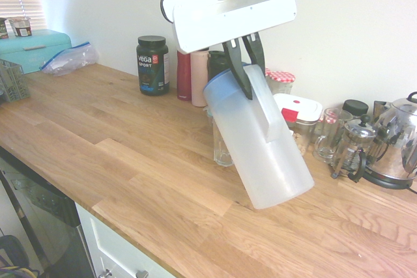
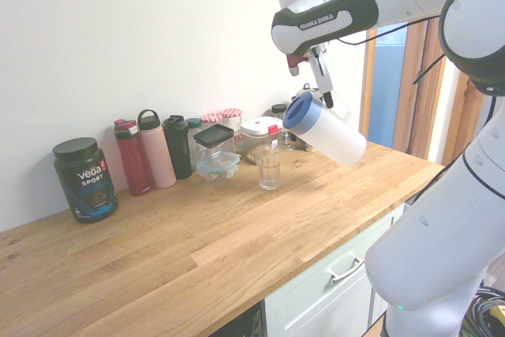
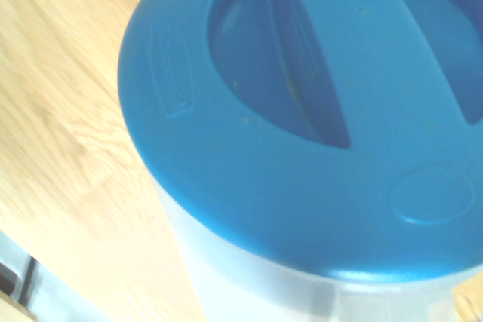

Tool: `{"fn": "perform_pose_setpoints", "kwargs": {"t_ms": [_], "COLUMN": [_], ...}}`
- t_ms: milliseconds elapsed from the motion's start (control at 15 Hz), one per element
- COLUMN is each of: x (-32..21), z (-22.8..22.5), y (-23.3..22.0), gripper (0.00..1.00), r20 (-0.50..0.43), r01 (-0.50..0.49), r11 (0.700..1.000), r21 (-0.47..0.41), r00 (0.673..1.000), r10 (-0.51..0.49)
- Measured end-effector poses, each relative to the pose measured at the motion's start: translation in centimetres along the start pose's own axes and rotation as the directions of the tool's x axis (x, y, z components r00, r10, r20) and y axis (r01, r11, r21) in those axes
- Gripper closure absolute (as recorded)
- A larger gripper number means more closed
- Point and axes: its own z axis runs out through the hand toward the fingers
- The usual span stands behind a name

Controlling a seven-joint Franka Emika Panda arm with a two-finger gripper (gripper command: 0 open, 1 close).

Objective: Pour me some water

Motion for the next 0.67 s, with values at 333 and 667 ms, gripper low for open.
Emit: {"fn": "perform_pose_setpoints", "kwargs": {"t_ms": [333,667], "x": [2.6,4.1], "z": [1.6,2.1], "y": [-2.4,-3.6], "gripper": [1.00,1.00], "r20": [0.049,0.065], "r01": [0.010,0.018], "r11": [0.995,0.984], "r21": [-0.101,-0.179], "r00": [0.999,0.998], "r10": [-0.005,-0.006]}}
